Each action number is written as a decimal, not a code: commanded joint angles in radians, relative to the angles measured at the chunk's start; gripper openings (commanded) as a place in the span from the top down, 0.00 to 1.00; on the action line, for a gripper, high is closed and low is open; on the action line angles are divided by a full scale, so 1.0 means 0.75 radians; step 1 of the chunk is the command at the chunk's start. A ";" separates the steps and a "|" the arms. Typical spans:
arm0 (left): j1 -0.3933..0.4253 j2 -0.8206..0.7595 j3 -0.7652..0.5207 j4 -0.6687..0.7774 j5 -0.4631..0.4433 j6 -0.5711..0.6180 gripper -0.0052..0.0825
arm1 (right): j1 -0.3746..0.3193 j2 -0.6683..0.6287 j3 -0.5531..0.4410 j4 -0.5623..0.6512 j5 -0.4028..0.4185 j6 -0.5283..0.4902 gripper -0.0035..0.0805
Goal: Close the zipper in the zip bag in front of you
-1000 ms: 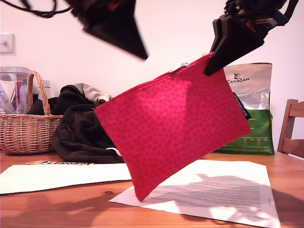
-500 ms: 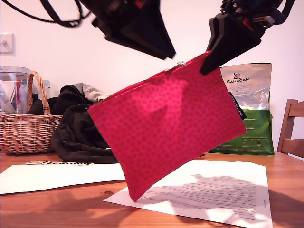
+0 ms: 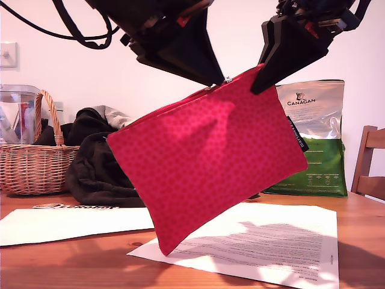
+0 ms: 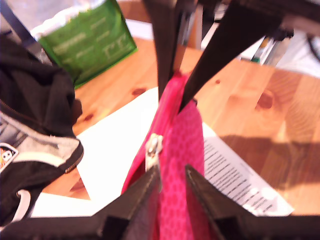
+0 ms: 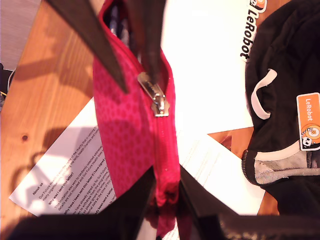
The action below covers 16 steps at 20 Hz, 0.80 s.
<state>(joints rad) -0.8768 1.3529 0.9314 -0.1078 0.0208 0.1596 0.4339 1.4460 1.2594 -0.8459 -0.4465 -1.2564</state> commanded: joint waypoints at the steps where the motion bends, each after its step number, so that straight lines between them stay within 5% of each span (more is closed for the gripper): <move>1: 0.011 0.021 -0.025 0.012 -0.003 -0.004 0.77 | 0.006 0.003 0.017 0.008 -0.011 0.006 0.97; 10: 0.022 0.022 -0.025 0.012 0.108 -0.004 0.77 | 0.006 0.003 0.017 0.010 -0.011 0.006 0.97; 16: 0.033 0.022 -0.025 0.019 0.080 -0.003 0.77 | 0.006 0.003 0.017 0.009 -0.012 0.006 0.97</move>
<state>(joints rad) -0.8566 1.3529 0.9314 -0.1032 0.0834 0.1596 0.4335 1.4460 1.2594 -0.8459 -0.4465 -1.2564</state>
